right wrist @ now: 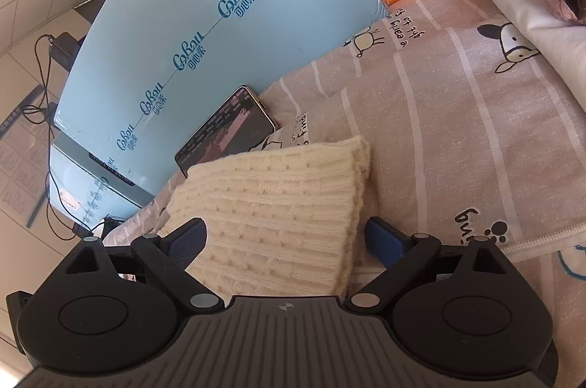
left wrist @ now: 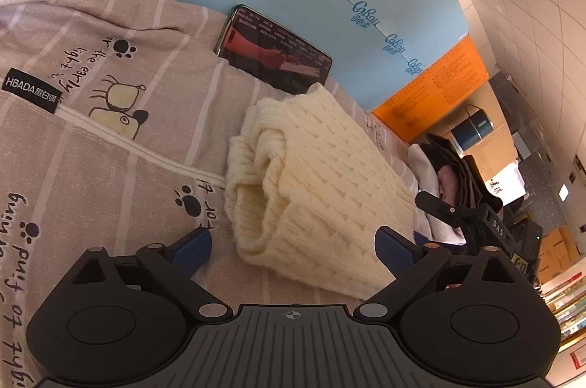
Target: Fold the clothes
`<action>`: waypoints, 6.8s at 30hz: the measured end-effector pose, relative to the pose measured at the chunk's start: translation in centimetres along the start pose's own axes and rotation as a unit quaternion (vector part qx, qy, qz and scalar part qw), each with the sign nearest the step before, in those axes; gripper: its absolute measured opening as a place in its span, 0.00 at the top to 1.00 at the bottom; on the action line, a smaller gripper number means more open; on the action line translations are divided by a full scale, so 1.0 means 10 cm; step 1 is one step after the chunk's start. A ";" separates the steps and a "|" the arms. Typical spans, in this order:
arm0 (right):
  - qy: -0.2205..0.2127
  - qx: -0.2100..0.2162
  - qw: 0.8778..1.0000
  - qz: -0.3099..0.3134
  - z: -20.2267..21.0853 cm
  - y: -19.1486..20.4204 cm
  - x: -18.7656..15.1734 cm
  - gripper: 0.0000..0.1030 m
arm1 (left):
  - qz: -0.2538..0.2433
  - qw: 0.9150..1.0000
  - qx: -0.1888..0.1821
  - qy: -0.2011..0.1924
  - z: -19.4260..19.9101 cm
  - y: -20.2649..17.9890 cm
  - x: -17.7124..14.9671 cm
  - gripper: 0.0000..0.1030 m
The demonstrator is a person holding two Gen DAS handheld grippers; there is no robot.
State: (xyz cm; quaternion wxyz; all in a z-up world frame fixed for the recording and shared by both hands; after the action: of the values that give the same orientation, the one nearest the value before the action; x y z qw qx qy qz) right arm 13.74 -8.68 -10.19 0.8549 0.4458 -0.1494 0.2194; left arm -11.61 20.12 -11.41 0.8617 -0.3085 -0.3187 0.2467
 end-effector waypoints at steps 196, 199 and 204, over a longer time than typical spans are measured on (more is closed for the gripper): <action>0.043 0.001 0.889 0.456 -0.87 2.86 -1.21 0.00 | 0.109 0.706 0.582 -0.389 1.83 -0.63 -1.14 0.00; 0.043 0.007 0.889 0.457 -0.84 2.86 -1.20 0.00 | 0.105 0.702 0.586 -0.390 1.79 -0.69 -1.16 0.00; 0.045 0.026 0.889 0.454 -0.76 2.86 -1.20 0.00 | 0.097 0.699 0.595 -0.386 1.72 -0.75 -1.17 0.00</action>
State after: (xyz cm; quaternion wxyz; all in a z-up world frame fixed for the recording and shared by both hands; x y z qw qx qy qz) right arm -10.65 9.24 0.11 0.6557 0.3411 -0.2912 0.6074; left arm -29.83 14.17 -0.47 0.6386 0.3609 -0.3783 0.5647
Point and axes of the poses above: each gripper's, at about its wrist camera, not at the fingertips, and z roughly against the way its jaws point, y to its left, x to its top, the point moved 1 cm from there along -z, roughly the way its jaws point, and after that the axes turned 10 degrees about y, right-handed, at the moved point
